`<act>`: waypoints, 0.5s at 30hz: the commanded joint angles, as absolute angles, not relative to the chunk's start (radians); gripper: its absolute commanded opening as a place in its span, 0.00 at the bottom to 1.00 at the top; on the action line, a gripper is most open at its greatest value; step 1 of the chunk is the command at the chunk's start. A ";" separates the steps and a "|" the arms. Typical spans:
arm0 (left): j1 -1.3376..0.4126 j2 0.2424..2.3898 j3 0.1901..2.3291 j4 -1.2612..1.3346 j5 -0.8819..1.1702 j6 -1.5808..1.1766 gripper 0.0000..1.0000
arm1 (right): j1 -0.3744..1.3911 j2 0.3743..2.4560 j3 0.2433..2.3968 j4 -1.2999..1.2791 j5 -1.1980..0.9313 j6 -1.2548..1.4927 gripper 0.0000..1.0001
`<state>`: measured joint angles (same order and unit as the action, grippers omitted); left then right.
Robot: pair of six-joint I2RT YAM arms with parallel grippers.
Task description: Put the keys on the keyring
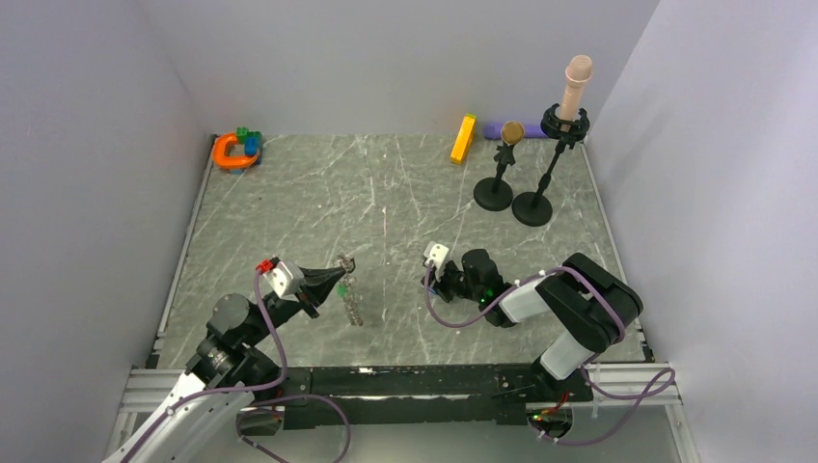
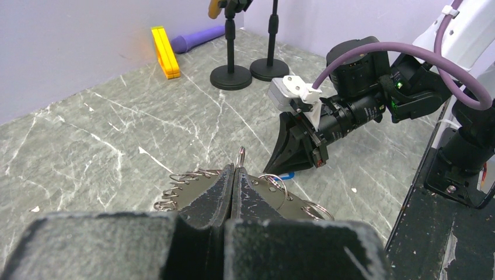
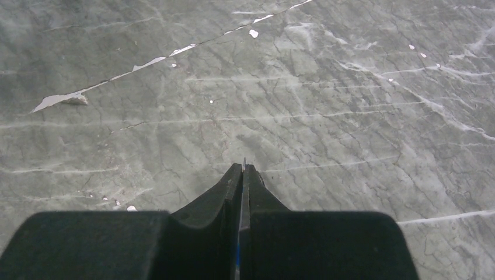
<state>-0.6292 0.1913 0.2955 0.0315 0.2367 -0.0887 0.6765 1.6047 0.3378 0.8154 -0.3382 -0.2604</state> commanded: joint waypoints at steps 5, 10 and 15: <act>-0.632 0.175 0.298 0.090 0.223 -0.077 0.00 | 0.673 1.604 0.362 0.844 -0.351 -0.249 0.00; -0.631 0.175 0.299 0.090 0.225 -0.077 0.00 | 0.671 1.589 0.366 0.850 -0.356 -0.226 0.00; -0.632 0.175 0.297 0.093 0.233 -0.077 0.00 | 0.665 1.549 0.399 0.840 -0.376 -0.169 0.00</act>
